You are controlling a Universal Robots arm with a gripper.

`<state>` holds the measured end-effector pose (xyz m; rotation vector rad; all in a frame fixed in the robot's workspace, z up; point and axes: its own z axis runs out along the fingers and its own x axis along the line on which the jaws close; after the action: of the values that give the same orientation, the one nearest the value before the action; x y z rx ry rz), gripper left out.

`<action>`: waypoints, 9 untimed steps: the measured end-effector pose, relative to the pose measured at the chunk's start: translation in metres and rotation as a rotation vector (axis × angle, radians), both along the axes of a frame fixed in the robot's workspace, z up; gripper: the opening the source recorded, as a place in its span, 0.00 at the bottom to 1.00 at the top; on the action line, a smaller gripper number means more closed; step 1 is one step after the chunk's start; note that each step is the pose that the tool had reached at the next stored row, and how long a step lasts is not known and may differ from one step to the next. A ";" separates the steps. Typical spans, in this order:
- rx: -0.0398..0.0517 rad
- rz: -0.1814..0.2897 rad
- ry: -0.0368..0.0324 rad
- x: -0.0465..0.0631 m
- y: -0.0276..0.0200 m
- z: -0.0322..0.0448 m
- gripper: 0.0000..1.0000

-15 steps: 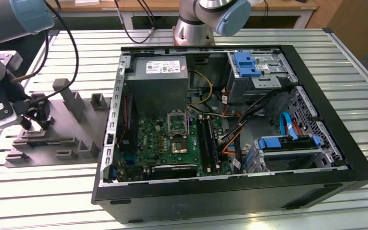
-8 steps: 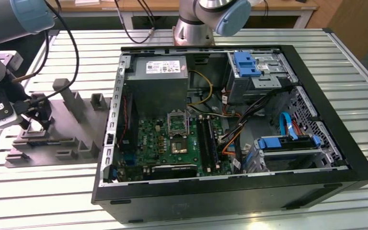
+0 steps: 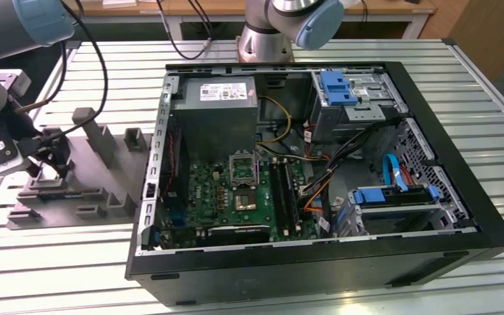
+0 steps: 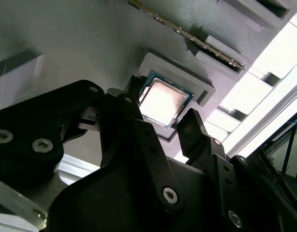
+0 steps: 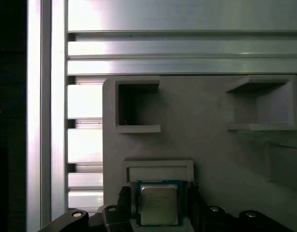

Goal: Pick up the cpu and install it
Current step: 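Pick up the cpu and move it towards the insertion slot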

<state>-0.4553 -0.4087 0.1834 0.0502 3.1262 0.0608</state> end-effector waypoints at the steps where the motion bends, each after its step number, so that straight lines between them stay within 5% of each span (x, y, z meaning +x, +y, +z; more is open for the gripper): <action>1: 0.0000 0.000 0.0000 0.000 0.0000 0.0000 0.58; 9: 0.0001 0.003 0.0000 0.000 0.0000 0.0000 0.56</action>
<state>-0.4555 -0.4086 0.1833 0.0456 3.1263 0.0609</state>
